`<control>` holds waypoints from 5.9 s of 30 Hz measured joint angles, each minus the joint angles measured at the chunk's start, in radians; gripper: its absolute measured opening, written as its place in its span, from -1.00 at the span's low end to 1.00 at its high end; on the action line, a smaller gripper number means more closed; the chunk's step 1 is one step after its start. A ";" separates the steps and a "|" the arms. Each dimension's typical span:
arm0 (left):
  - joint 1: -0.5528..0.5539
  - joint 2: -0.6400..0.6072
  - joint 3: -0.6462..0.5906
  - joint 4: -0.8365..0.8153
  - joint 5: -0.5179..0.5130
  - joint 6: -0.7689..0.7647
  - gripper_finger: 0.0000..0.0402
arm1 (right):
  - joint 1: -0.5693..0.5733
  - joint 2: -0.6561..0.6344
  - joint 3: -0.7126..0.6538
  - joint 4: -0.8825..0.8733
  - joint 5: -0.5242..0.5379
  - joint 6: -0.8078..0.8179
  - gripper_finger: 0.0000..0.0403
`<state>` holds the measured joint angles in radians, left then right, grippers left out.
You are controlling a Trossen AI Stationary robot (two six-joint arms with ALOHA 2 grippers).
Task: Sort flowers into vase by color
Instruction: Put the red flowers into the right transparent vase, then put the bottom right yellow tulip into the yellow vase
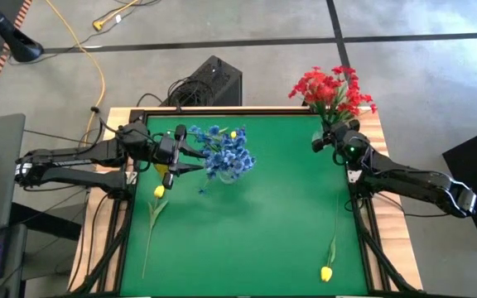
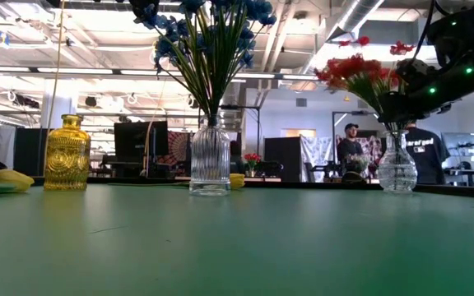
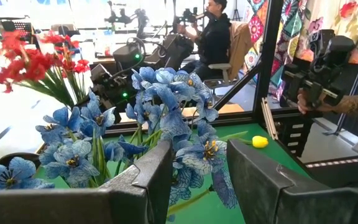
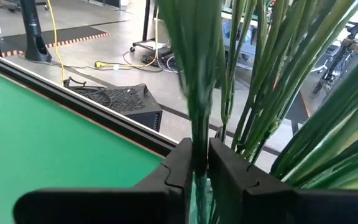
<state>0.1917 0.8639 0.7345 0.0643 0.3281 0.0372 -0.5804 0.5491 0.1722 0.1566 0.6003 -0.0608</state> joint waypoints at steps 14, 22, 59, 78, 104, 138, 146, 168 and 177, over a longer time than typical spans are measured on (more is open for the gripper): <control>0.000 0.000 0.000 -0.006 0.000 -0.006 -0.30 | 0.007 0.000 0.000 0.002 0.000 -0.004 -0.10; 0.000 0.000 0.000 -0.006 0.000 -0.005 -0.30 | 0.053 0.001 0.087 -0.212 0.000 -0.011 -0.07; 0.000 0.000 0.000 -0.327 0.052 -0.024 -0.30 | 0.682 0.300 0.379 -0.652 -0.742 -0.052 -0.07; -0.001 -0.007 0.000 -0.636 -0.091 -0.076 -0.30 | 1.108 0.788 0.727 -1.095 -0.763 0.064 -0.07; -0.001 0.007 0.000 -0.672 -0.156 -0.023 -0.30 | 1.408 1.140 0.732 -1.072 -0.797 0.025 -0.23; -0.047 -0.107 0.019 -0.538 0.171 0.125 -0.30 | 0.728 0.859 0.935 0.118 -1.092 0.076 -0.85; -0.048 -0.217 0.020 -0.278 0.133 0.098 -0.30 | 0.640 0.993 0.963 0.712 -1.165 0.251 -0.84; 0.289 0.069 0.493 -0.515 0.118 0.102 -0.30 | 0.295 1.310 1.619 0.238 -1.153 0.310 -0.83; 0.441 0.142 0.501 -0.481 0.271 0.111 -0.30 | 0.241 1.323 1.620 0.269 -1.151 0.316 -0.83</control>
<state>0.6323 1.0055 1.2358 -0.4171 0.5988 0.1483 -0.3393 1.8721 1.7924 0.4260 -0.5507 0.2554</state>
